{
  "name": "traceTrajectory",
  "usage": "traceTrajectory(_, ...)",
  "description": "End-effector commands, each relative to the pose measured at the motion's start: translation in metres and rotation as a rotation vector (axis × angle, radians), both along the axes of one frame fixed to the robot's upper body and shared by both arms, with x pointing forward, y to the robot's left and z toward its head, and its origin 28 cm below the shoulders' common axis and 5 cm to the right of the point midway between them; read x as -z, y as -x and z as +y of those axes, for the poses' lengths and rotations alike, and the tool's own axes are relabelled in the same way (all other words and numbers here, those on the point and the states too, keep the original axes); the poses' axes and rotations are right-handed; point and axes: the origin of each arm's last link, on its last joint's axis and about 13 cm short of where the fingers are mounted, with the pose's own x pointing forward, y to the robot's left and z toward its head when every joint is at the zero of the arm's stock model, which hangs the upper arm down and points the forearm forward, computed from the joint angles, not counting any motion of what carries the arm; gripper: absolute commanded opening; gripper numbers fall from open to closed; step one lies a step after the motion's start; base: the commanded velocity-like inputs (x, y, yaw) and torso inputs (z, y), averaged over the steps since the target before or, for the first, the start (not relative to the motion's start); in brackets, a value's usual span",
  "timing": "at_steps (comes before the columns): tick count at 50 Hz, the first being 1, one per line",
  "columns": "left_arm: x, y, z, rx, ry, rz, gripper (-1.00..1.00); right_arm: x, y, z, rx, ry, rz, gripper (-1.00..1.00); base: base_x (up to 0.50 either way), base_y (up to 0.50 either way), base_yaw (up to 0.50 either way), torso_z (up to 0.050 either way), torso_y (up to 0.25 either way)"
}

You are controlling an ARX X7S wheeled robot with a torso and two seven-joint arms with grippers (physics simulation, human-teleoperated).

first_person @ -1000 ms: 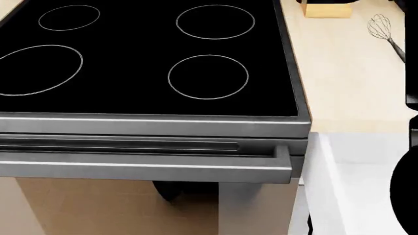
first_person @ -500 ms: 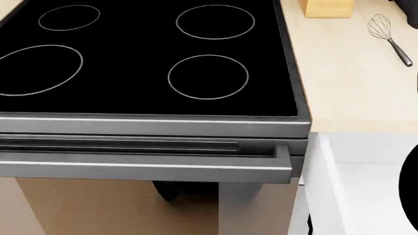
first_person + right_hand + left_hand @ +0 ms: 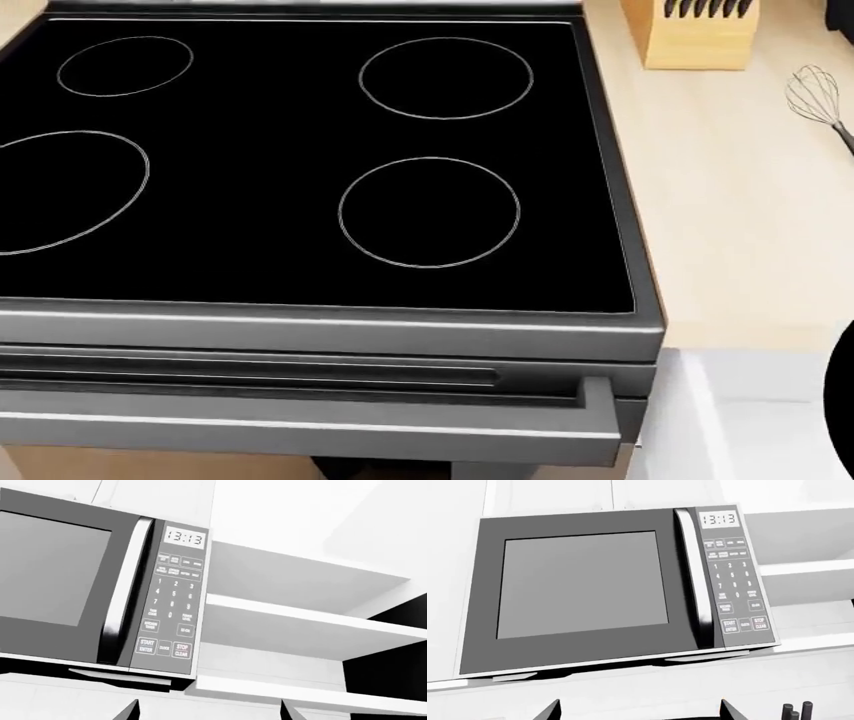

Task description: Close the right drawer.

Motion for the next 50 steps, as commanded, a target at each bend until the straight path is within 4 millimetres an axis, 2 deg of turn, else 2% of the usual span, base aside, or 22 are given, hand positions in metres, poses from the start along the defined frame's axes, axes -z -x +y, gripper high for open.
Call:
traceTrajectory(1,-0.0013,0.0022,0.001,-0.002,-0.001,-0.004,1.0,0.0007,-0.0007,-0.0003,0.001,-0.004,-0.009,1.0,0.24,0.0,0.0,0.0,0.012)
traceTrajectory(6,-0.002,0.0034,0.0017,-0.003,0.0,-0.005,1.0,0.0018,-0.001,0.0019,-0.006,0.0,0.019,1.0,-0.01,0.0,-0.09,0.0,0.003)
traceTrajectory(50,-0.0024,0.0014,0.001,-0.011,-0.006,-0.011,1.0,0.0062,-0.0019,-0.0012,-0.002,0.003,0.034,1.0,-0.1,0.01,-0.5,0.0,0.0)
